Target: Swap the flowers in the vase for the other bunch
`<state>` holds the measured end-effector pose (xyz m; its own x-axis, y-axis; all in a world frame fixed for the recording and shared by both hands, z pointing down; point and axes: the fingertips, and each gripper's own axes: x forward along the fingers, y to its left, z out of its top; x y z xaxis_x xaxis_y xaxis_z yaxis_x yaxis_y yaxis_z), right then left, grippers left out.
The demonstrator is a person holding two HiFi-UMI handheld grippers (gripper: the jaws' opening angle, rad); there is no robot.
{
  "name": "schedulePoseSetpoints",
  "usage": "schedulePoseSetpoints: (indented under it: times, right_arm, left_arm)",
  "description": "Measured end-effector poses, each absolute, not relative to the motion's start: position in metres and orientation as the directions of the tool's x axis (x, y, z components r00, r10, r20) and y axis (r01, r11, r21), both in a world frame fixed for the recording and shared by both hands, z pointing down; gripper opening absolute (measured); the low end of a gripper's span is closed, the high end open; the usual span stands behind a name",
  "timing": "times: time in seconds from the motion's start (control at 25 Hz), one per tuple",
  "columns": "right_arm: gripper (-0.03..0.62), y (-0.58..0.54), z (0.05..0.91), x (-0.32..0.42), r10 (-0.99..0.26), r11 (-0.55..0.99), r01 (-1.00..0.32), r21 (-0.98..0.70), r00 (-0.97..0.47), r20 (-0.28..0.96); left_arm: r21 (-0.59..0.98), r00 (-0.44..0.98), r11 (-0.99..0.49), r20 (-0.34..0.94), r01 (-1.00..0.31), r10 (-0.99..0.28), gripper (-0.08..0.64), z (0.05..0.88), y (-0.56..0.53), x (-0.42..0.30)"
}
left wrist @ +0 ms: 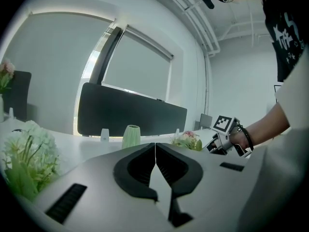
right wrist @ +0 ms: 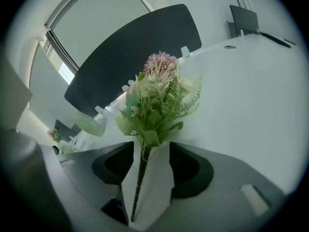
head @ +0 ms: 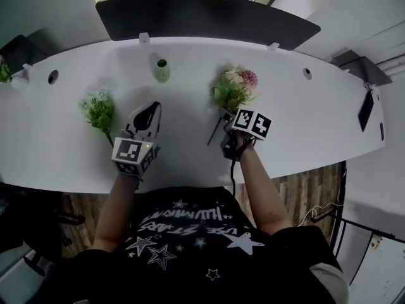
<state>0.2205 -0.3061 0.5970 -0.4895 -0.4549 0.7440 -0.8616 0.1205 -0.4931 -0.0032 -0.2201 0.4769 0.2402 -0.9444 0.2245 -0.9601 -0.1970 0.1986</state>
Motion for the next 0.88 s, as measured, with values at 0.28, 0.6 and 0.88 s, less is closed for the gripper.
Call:
schedulePoseSetpoints:
  times: [0.28,0.6,0.88]
  right_arm:
    - [0.196,-0.320,0.604,0.218,-0.420,0.140,-0.887,-0.441,-0.456,0.784]
    - [0.104,-0.320,0.611,0.224,-0.385,0.228,-0.914,-0.335,-0.401,0.831]
    - [0.066,-0.320,0.610,0.227,-0.404,0.144,-0.872,-0.467,-0.483,0.777]
  left_arm:
    - [0.175,0.218,-0.177,0.252,-0.968,-0.943,0.009,0.482,-0.218,-0.001]
    - [0.156,0.243,-0.209,0.252,-0.966,-0.937,0.009,0.489,-0.222,0.006]
    - [0.171,0.263,-0.223,0.271,-0.960,-0.926,0.009,0.490,-0.220,0.010]
